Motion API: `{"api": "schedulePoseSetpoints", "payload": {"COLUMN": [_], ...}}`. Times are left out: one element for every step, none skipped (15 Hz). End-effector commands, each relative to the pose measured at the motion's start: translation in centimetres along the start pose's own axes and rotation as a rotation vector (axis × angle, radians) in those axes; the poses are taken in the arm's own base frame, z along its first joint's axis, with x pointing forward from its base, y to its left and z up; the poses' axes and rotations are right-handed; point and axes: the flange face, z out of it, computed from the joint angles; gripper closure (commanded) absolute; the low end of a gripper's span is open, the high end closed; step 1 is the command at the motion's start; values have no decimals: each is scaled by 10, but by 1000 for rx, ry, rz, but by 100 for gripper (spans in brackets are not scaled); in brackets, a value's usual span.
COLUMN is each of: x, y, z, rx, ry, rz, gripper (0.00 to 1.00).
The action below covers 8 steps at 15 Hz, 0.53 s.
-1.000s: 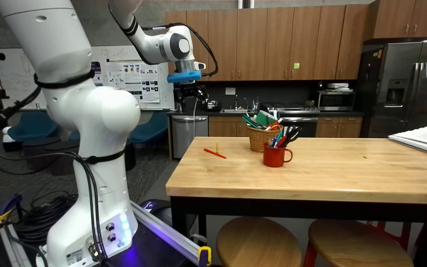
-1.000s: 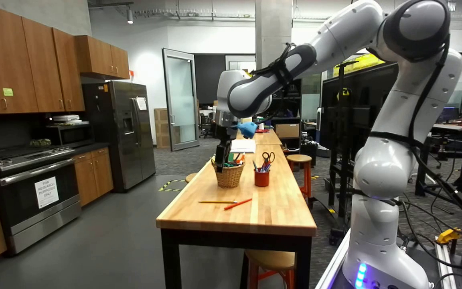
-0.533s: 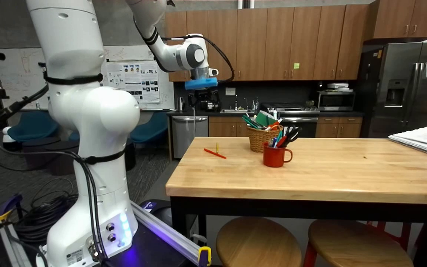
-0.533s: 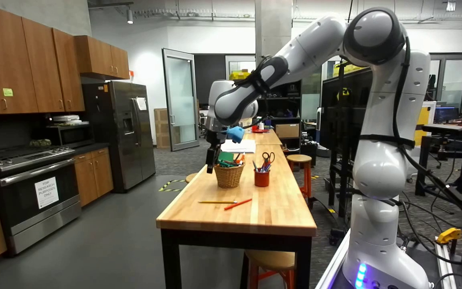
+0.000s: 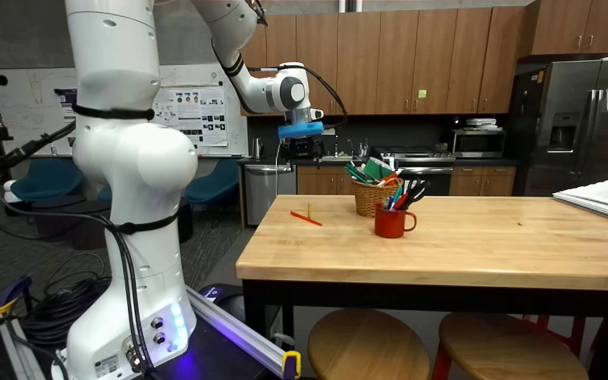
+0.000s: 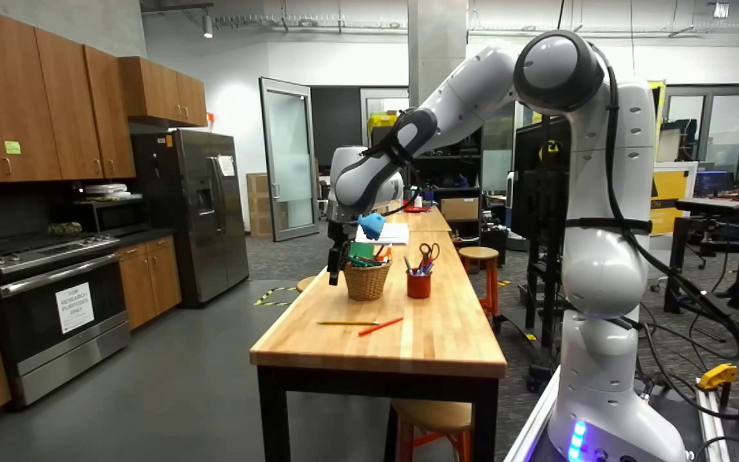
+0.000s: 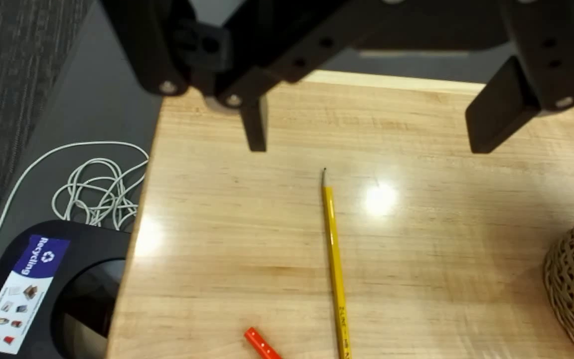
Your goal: Place the pencil and pen side by side to each other
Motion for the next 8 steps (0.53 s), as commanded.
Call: {"api": "schedulePoseSetpoints", "payload": {"x": [0,-1,-3,-4,-5,-6,-7,-5], "y": [7,6,6,5,4,2,-1,1], "z": [14,18,23,28,31,35,37,34], "rx": [-5,-3,-3,1,7,11,13,22], "ry": [0,-5,-11,-20,-27,-34,-48,-40], "rz": [-12,-12,-12,-9,-7,-7,-8,6], "gripper": [0,0,0,0,0,0,0,0]}}
